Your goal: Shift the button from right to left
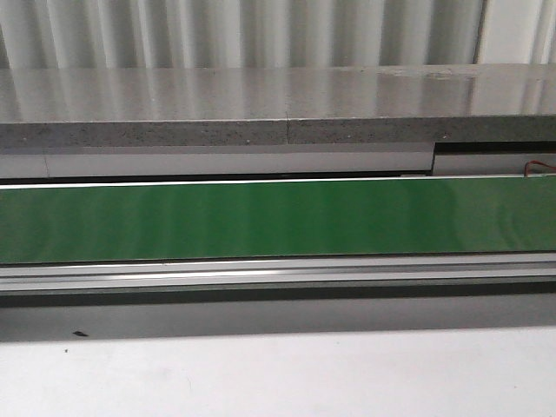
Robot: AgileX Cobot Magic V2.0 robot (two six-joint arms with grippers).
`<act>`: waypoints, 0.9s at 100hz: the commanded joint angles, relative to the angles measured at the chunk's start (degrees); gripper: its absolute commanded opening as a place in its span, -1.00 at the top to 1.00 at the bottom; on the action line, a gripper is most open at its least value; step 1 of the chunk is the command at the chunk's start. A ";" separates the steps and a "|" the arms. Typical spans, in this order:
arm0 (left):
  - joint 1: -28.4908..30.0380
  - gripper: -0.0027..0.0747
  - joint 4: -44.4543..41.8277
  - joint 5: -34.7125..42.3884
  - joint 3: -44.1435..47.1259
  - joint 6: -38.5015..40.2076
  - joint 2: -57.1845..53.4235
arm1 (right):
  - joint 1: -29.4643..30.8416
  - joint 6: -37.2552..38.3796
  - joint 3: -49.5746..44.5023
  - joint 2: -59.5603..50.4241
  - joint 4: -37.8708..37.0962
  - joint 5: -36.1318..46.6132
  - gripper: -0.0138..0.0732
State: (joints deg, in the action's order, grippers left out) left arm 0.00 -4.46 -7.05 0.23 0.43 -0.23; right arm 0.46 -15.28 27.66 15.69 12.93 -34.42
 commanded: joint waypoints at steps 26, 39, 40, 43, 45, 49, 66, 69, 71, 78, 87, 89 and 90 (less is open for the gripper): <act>-0.39 0.99 0.04 4.07 2.14 0.72 -1.83 | -0.14 -0.41 1.44 0.52 0.51 4.31 0.84; -0.39 0.98 0.04 4.07 2.14 0.72 -1.83 | -0.14 -0.41 1.44 0.52 0.51 6.08 0.84; -0.39 0.98 0.04 4.07 2.14 0.72 -1.83 | -0.14 -0.41 1.44 0.52 0.51 6.35 0.84; -0.39 0.98 0.04 4.07 2.14 0.72 -1.83 | -0.14 -0.41 1.37 0.52 0.51 7.09 0.84; -0.39 0.98 0.04 4.07 2.14 0.72 -1.83 | -0.14 -0.41 1.18 0.52 0.16 7.96 0.84; -0.39 0.98 0.04 4.07 2.14 0.72 -1.83 | -0.02 -0.41 0.50 0.25 -1.52 10.08 0.84; -0.39 0.98 0.04 4.07 2.14 0.72 -1.83 | 0.07 4.42 -7.70 0.05 -7.80 26.10 0.84; -0.39 0.98 0.04 4.07 2.14 0.72 -1.83 | 0.07 6.48 -9.39 0.05 -8.96 28.65 0.84; -0.39 0.98 0.04 4.07 2.14 0.72 -1.83 | 0.07 7.68 -10.68 0.05 -9.44 30.44 0.84; -0.39 0.98 0.04 4.07 2.14 0.72 -1.83 | 0.07 10.78 -15.03 -0.43 -11.82 35.88 0.84; -0.39 0.98 0.04 4.07 2.14 0.72 -1.83 | 0.47 12.65 -20.20 -2.84 -12.55 39.97 0.84; -0.39 0.98 0.04 4.07 2.14 0.72 -1.83 | 0.65 12.96 -21.27 -3.55 -12.55 40.48 0.84; -0.39 0.99 0.04 4.07 2.14 0.72 -1.83 | 0.71 13.10 -21.62 -4.03 -12.55 40.62 0.84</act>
State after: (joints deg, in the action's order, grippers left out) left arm 0.00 -4.46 -7.29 0.23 0.43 -0.23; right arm 0.46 -4.56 8.37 13.54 1.76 -2.93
